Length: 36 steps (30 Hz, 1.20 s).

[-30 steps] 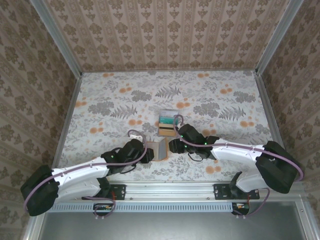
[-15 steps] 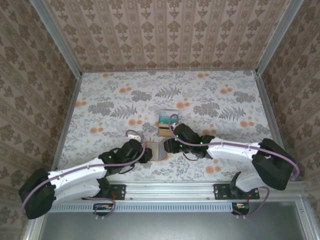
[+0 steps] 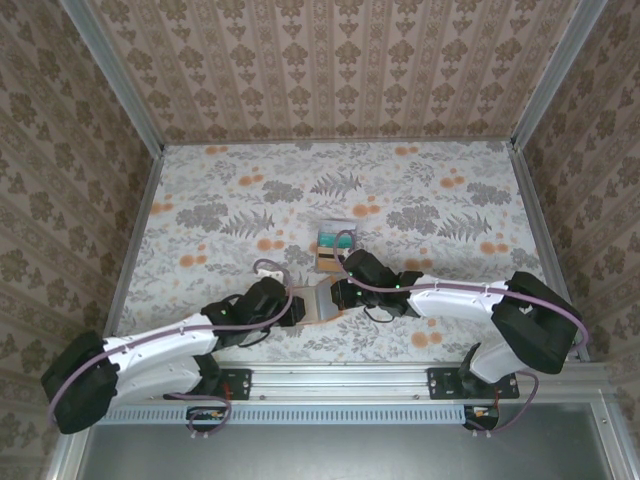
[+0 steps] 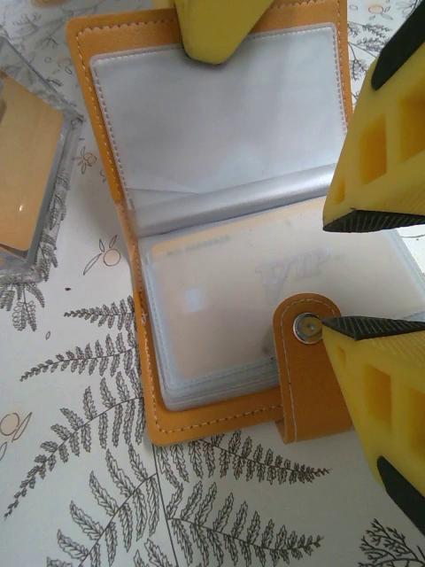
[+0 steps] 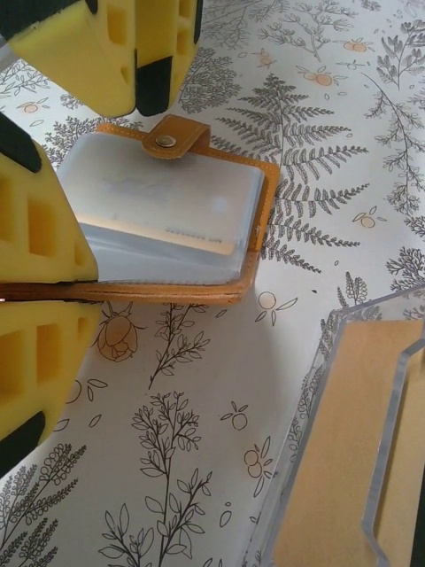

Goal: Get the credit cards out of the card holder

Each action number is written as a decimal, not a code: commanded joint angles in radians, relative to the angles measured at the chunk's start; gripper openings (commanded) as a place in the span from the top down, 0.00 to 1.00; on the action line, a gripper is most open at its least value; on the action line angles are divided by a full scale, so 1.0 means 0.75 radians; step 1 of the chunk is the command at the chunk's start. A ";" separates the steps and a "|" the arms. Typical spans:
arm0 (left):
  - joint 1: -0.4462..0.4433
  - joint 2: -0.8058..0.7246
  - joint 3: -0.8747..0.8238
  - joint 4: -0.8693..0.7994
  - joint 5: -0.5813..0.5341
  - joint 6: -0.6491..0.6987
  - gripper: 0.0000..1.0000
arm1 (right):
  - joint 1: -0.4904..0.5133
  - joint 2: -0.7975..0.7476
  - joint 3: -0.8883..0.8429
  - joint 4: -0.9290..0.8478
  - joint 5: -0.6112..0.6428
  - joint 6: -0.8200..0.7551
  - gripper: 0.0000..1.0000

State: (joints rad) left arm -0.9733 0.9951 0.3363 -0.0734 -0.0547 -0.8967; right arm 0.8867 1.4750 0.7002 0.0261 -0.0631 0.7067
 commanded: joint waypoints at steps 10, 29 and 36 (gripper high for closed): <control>0.012 0.066 -0.011 0.013 0.027 -0.021 0.66 | 0.010 0.030 -0.019 0.046 -0.026 0.035 0.89; 0.000 0.062 -0.002 -0.037 0.028 -0.036 0.66 | 0.018 0.037 -0.025 0.049 -0.020 0.038 0.89; -0.013 0.054 -0.009 -0.080 0.005 -0.062 0.66 | 0.017 0.043 -0.021 0.054 -0.024 0.039 0.89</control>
State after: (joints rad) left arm -0.9749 1.0523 0.3344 -0.0830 -0.0376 -0.9215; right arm 0.8932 1.4952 0.6941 0.0597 -0.0681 0.7189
